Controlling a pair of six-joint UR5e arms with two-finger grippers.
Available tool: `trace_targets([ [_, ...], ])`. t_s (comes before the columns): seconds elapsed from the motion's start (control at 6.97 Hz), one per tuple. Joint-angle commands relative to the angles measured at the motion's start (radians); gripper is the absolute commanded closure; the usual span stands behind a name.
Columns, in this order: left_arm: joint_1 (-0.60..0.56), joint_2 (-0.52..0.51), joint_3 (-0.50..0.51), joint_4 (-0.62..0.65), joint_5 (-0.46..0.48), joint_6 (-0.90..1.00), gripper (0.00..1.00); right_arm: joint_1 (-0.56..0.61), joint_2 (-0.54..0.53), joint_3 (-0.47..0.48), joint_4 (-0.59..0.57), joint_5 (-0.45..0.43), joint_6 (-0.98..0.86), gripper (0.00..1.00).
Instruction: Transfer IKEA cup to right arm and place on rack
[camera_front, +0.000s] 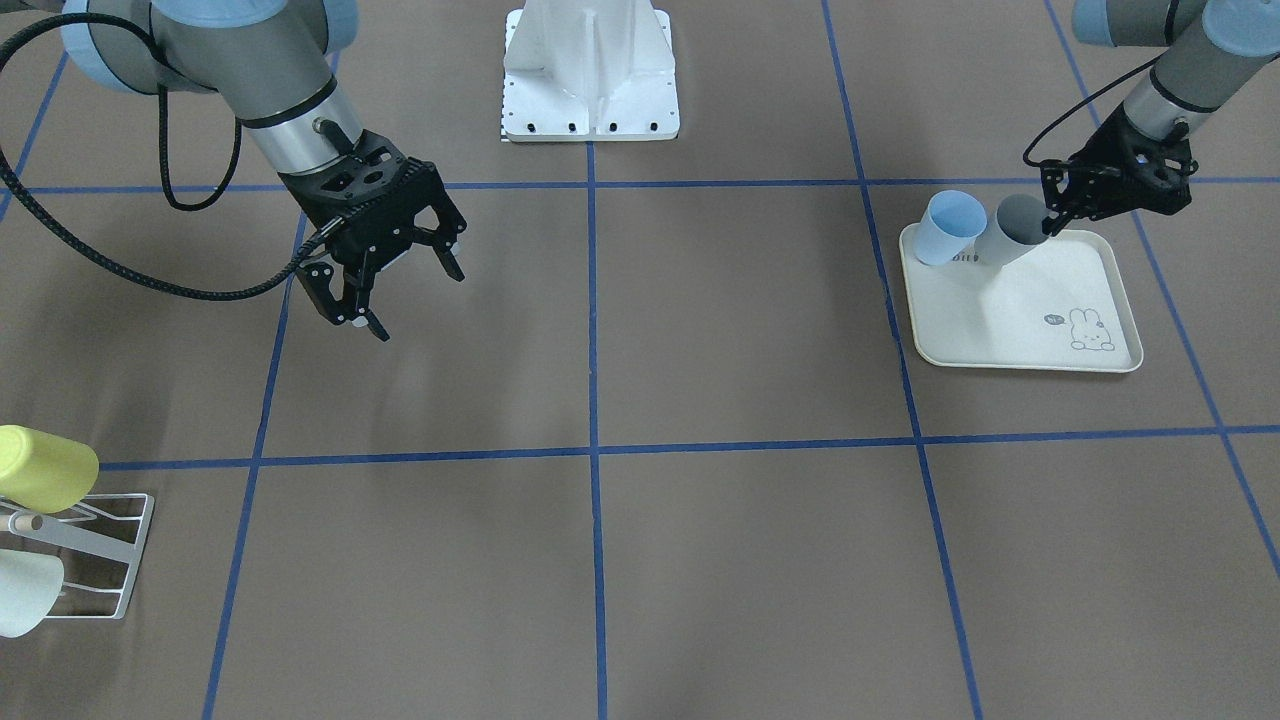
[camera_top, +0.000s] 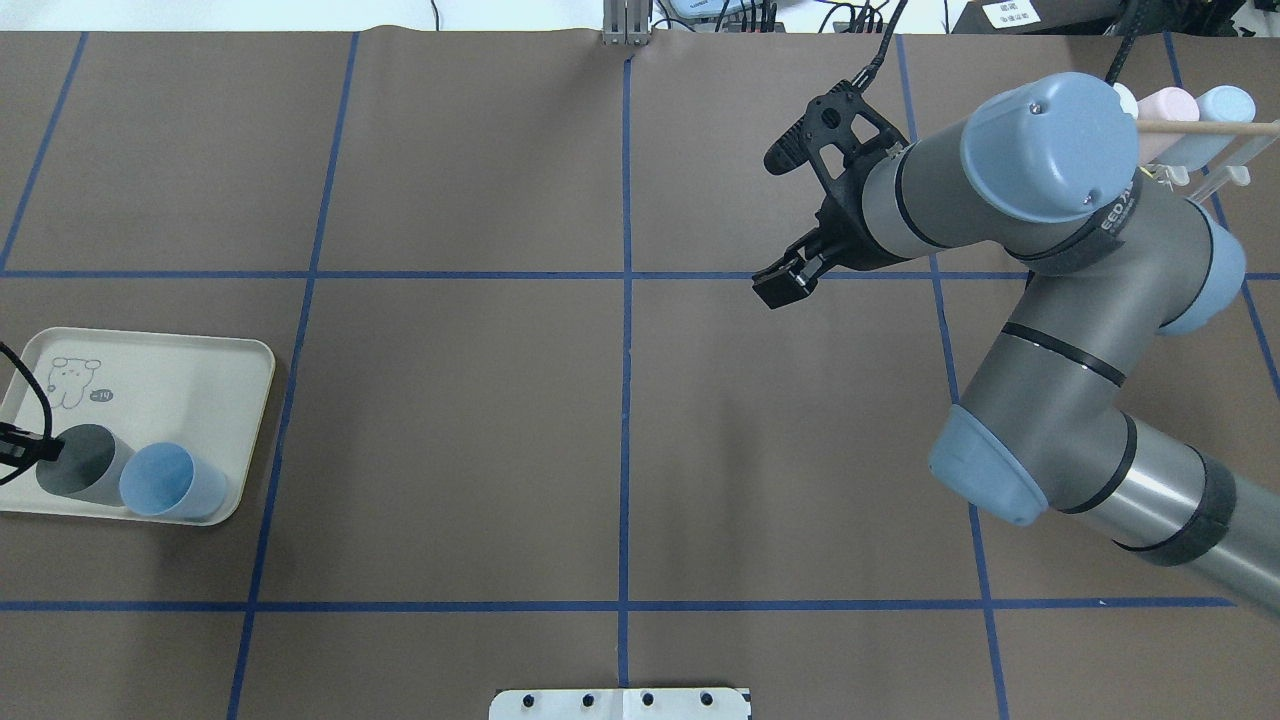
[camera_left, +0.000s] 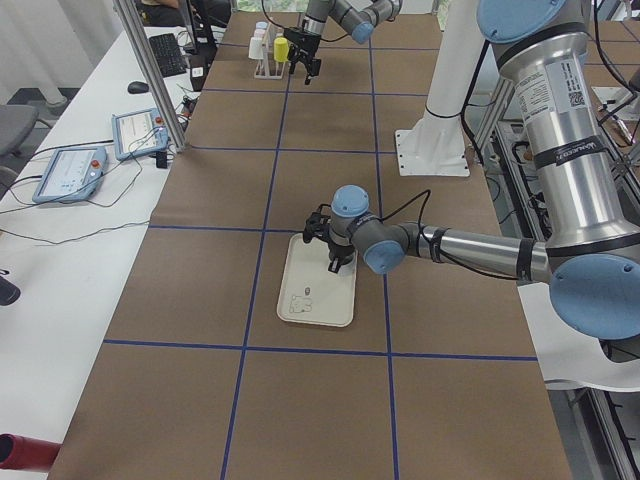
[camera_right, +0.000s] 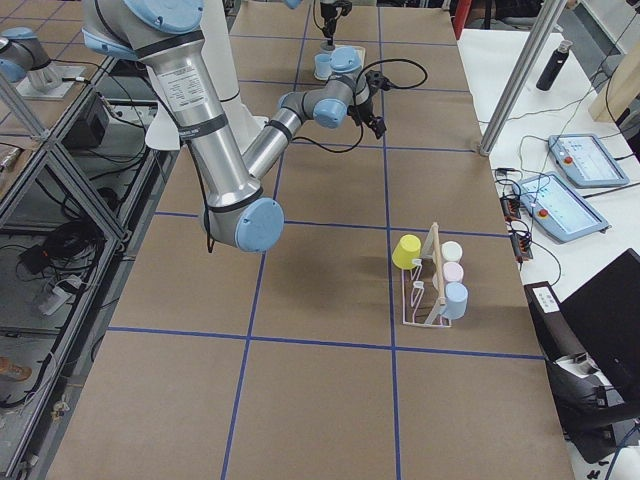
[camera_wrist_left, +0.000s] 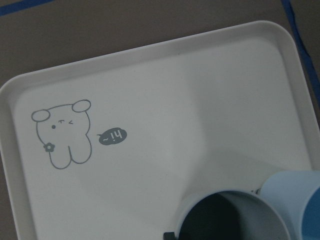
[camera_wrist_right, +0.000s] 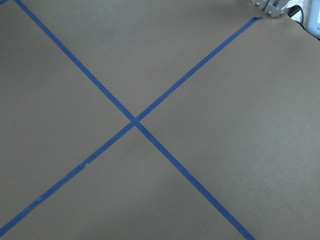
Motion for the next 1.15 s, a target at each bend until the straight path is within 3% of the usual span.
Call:
trace_targets([
  [0.0, -0.136, -0.008, -0.055, 0.007, -0.057, -0.006, 1.0, -0.053, -0.001, -0.003, 0.07, -0.108, 0.006, 0.01],
  [0.14, -0.177, -0.046, -0.068, 0.023, -0.089, -0.013, 1.0, -0.102, -0.011, -0.028, 0.19, -0.207, 0.009, 0.01],
  [0.57, -0.19, -0.3, -0.12, 0.041, -0.171, -0.584, 1.0, -0.18, -0.031, -0.137, 0.534, -0.318, 0.008, 0.01],
  [0.72, -0.19, -0.401, -0.12, 0.035, -0.251, -0.766, 1.0, -0.221, -0.048, -0.177, 0.685, -0.37, 0.0, 0.01],
  [1.0, -0.16, -0.581, -0.11, 0.035, -0.259, -1.028, 1.0, -0.298, -0.06, -0.278, 1.014, -0.441, -0.015, 0.01],
])
